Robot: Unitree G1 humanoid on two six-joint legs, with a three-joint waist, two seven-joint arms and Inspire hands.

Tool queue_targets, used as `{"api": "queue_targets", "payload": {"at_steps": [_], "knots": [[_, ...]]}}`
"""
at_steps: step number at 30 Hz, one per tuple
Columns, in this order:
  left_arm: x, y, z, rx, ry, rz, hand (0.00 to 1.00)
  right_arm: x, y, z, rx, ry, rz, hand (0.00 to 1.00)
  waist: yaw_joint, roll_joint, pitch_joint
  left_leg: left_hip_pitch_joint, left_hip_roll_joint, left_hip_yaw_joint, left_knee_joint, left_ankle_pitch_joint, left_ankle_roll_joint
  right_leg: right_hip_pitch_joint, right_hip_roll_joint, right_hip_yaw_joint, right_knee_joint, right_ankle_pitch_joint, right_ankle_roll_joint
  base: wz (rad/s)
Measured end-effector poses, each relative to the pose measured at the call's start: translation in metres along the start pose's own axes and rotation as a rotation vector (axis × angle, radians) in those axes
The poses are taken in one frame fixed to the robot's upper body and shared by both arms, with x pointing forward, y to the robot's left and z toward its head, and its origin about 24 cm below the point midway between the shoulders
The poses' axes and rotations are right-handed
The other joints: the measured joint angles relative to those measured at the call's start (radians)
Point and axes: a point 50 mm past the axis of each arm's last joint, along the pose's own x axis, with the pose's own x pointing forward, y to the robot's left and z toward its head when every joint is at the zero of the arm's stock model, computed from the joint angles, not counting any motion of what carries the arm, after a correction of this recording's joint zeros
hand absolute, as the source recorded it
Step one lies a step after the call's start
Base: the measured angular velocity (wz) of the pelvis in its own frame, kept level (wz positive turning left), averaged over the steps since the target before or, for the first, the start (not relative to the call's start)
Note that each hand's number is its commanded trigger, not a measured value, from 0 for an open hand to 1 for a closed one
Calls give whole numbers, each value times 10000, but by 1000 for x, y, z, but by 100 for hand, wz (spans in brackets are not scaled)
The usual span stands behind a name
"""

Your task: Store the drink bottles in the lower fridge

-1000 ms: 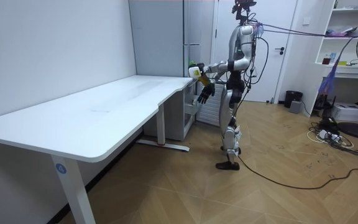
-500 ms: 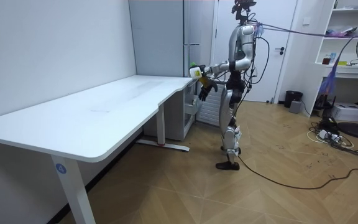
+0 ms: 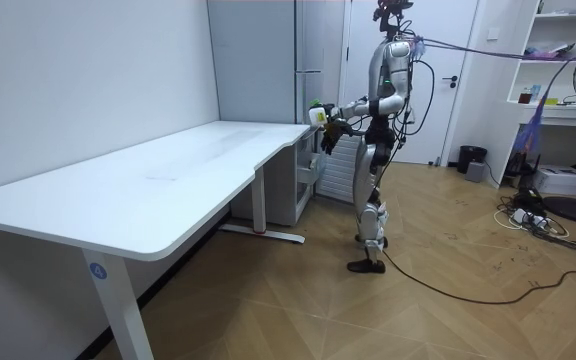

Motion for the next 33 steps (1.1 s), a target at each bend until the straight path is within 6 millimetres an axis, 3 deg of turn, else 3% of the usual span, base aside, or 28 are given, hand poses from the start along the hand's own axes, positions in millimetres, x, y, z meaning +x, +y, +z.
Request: {"api": "queue_targets", "payload": {"at_steps": [10, 21, 22, 23, 25, 33], "knots": [[2, -8, -9, -25, 391, -585, 100, 0, 4, -2, 563, -174, 352, 0, 7, 112, 2, -74, 2, 2, 51, 0, 1, -84, 2, -2, 3, 2, -3, 0], [1, -8, -6, 118, 97, -646, 100, 0, 5, 0, 1415, -772, 346, 0, -79, 113, -9, 9, 2, 33, 47, 5, 5, -44, -2, 18, 3, 2, -2, 0], [1, -8, -6, 121, 87, -648, 100, 0, 5, 0, 1431, -789, 345, 51, -83, 111, -10, 10, 3, 33, 48, 5, 5, -44, -2, 21, 4, 2, -2, 0], [1, -8, -5, 127, 66, -651, 100, 0, 5, 0, 1477, -830, 346, 56, -85, 105, -13, 12, 2, 33, 49, 5, 5, -41, -2, 25, 4, 2, -3, 0], [1, -8, -5, 140, 46, -669, 100, 0, 5, 1, 1539, -884, 352, 100, -88, 89, -21, 21, 2, 33, 49, 5, 5, -34, -2, 28, 4, 2, -3, 0], [0, -7, -6, 257, 100, -725, 100, 2, 6, 1, 1741, -1006, 307, 100, -141, 44, -30, 21, 2, 38, 48, 6, 6, -22, -1, 22, 4, 2, -3, 0]]}}
